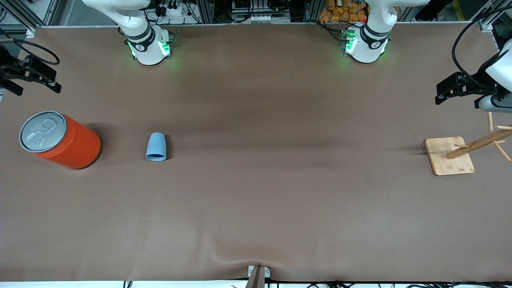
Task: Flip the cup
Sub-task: 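Move the right gripper toward the light blue cup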
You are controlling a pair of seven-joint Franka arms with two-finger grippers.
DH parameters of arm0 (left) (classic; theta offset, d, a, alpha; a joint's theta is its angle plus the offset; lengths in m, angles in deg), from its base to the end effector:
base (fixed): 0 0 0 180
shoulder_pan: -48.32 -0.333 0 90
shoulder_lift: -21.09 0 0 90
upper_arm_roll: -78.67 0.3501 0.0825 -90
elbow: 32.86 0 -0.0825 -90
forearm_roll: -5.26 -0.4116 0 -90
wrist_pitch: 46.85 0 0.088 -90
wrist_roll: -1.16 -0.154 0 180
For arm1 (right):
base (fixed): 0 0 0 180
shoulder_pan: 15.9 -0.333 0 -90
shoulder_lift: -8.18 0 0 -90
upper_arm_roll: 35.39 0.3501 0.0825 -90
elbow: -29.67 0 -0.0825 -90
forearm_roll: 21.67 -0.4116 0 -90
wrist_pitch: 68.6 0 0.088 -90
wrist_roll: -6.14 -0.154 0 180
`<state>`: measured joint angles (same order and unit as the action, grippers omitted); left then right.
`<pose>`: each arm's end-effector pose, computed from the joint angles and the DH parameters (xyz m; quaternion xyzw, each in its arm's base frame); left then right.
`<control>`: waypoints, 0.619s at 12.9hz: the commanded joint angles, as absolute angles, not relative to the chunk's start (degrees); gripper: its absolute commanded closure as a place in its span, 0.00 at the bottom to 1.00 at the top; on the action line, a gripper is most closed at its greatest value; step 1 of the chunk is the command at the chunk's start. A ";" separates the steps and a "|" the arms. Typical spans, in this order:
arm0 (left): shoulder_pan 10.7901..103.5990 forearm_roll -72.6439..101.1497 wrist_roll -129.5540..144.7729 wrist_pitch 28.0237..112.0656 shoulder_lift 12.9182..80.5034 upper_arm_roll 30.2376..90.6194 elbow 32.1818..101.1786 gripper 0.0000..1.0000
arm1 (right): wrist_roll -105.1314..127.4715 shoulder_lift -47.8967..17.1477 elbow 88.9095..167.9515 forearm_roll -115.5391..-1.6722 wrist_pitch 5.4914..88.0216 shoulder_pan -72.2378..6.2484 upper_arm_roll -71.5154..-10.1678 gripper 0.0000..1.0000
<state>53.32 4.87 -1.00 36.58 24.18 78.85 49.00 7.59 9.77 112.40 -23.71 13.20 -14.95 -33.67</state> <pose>0.5859 -0.0483 0.6403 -0.9981 0.0605 0.0132 0.0038 0.5564 0.0136 0.6773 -0.9996 -0.0220 -0.0059 0.0172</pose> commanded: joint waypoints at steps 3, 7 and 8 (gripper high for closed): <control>53.42 3.68 -1.04 36.90 24.34 78.58 48.79 0.00 | 8.25 9.06 110.80 -23.25 12.35 -14.31 -33.20 0.00; 52.89 3.85 -1.13 36.90 24.17 78.58 48.79 0.00 | 7.99 8.97 110.97 -23.43 12.43 -14.05 -33.20 0.00; 52.89 3.94 -1.21 36.90 24.17 78.67 48.79 0.00 | 8.16 8.71 110.97 -23.43 12.61 -14.05 -33.20 0.00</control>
<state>53.21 4.87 -1.00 36.58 24.35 78.87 49.00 7.60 9.71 112.40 -23.71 13.13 -14.95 -33.72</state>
